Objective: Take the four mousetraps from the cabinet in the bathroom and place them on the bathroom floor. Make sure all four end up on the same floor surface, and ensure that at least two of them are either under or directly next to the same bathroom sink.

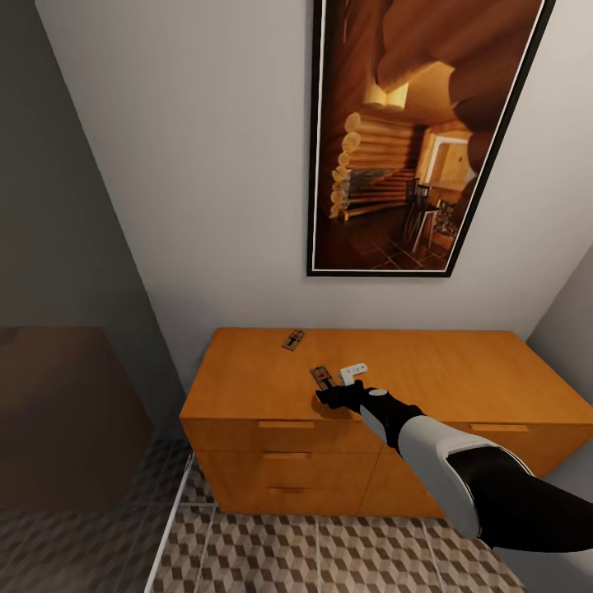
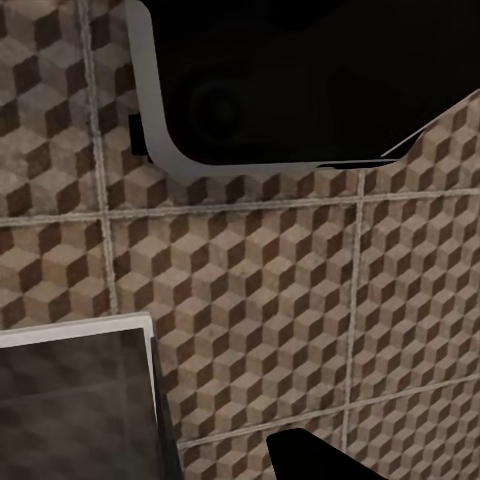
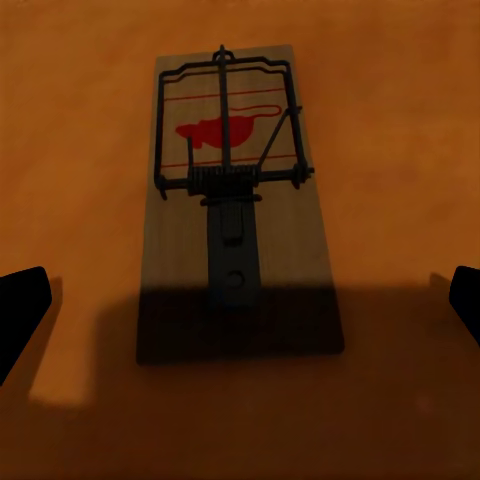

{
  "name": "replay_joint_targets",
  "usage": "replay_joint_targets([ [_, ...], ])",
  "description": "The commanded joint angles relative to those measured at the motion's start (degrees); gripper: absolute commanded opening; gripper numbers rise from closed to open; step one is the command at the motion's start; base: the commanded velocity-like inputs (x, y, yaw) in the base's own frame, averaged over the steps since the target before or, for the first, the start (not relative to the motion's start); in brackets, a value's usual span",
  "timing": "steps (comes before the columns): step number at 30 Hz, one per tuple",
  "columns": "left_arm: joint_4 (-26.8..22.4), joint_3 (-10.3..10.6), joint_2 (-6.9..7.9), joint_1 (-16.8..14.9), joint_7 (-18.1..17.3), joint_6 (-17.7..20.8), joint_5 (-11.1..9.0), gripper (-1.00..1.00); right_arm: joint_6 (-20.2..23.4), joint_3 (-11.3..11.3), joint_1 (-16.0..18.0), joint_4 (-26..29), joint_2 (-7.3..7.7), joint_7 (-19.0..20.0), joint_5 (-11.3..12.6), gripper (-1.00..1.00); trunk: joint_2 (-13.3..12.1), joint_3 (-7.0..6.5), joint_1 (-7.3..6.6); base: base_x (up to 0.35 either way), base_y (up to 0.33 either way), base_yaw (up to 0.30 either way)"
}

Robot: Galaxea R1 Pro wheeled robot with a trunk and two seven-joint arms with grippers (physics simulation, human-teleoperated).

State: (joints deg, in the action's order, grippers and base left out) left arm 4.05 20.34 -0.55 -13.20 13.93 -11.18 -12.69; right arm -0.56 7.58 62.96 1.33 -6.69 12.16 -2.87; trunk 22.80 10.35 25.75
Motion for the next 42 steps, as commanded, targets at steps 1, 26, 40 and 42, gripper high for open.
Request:
replay_joint_targets([
  [1,0.3,0.5,-0.06,-0.1,0.0,-0.4,-0.5,1.00,-0.1,0.2,0.1,0.0,0.01,0.1,-0.3,1.00,0.1,0.11,0.03,0.000,0.000,0.000],
  [26,0.3,0.5,-0.06,-0.1,0.0,-0.4,-0.5,1.00,-0.1,0.2,0.1,0.0,0.01,0.1,-0.3,1.00,0.1,0.11,0.03,0.030,0.014,0.000],
  [40,0.3,0.5,-0.06,-0.1,0.0,-0.4,-0.5,1.00,-0.1,0.2,0.1,0.0,0.01,0.1,-0.3,1.00,0.1,0.11,0.03,0.002,0.001,0.000],
  [42,0.3,0.5,-0.06,-0.1,0.0,-0.4,-0.5,1.00,-0.1,0.2,0.1,0.0,0.01,0.1,-0.3,1.00,0.1,0.11,0.03,0.000,0.000,0.000],
])
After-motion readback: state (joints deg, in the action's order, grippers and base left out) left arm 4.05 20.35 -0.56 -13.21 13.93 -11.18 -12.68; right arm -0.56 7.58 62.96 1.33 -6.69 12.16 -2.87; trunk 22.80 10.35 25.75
